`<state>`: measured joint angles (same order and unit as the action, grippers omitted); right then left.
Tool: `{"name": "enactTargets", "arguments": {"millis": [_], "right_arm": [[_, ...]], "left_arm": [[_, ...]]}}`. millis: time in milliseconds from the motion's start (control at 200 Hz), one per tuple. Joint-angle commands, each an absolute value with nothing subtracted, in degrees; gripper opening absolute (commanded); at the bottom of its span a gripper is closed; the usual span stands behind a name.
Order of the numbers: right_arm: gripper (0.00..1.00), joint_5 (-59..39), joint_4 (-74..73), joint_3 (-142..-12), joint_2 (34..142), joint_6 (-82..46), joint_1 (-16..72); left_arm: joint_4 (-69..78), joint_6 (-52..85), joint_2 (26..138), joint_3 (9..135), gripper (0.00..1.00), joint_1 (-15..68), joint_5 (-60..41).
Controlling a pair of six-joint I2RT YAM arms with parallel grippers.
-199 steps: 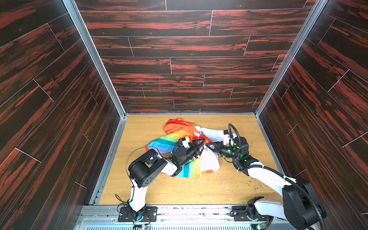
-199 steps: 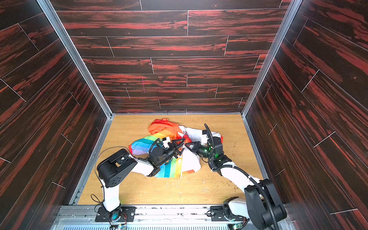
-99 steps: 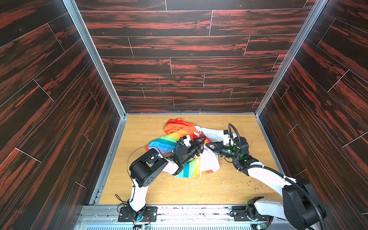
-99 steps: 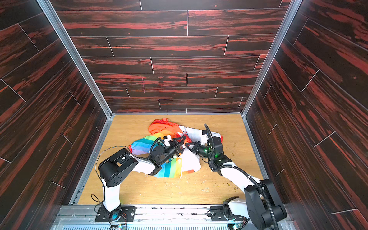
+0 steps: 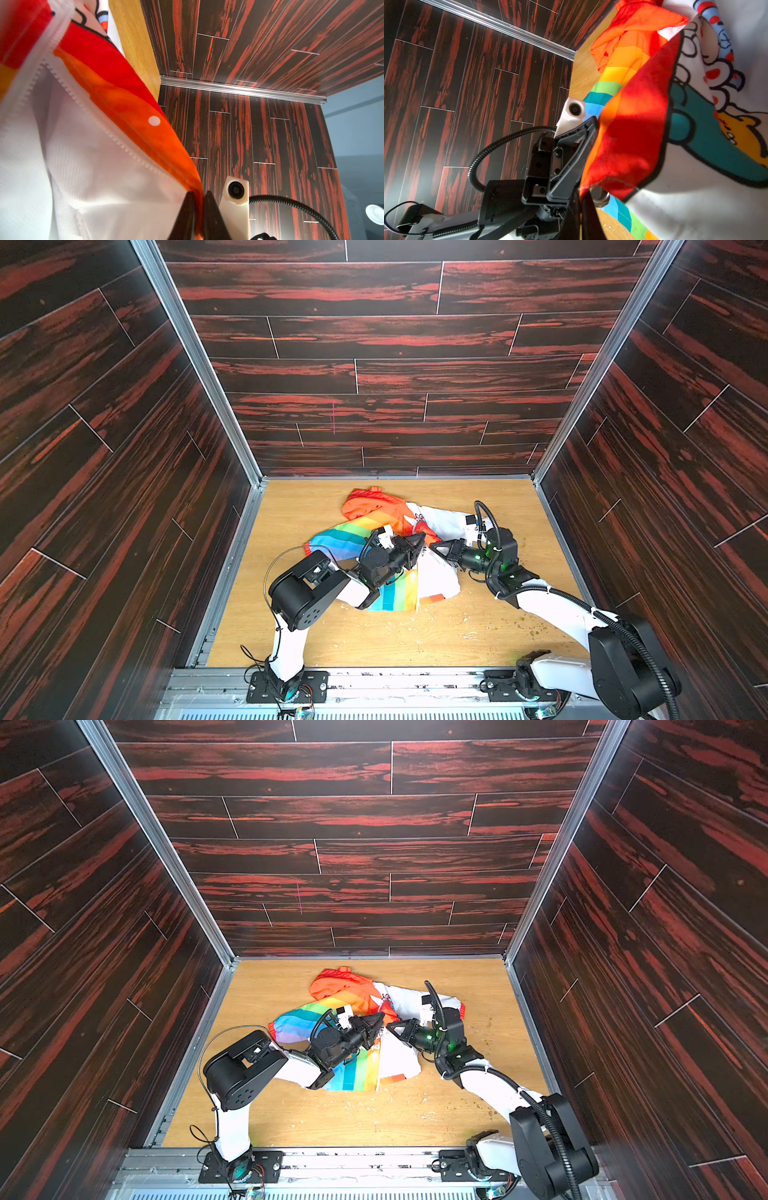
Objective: Zip up the jacket
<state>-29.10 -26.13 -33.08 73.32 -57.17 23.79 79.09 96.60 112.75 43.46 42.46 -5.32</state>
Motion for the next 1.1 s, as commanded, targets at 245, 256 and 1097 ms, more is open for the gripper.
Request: {"name": "enactTargets", "arguments": {"millis": [245,256,1097], "right_arm": [[0.06,-27.9,-22.5,-31.9,71.0,-53.0,24.1],[0.10,-27.8,-22.4,-31.9,71.0,-52.8,24.1],[0.45,-31.8,-34.1,-32.0,73.7,-54.2,26.4]], "left_arm": [[76.8,90.1,106.4,44.0,0.00,39.8,-11.2],[76.3,89.6,106.2,44.1,0.00,39.7,-11.6],[22.8,60.3,90.1,55.1,0.00,40.4,-15.2]]}}
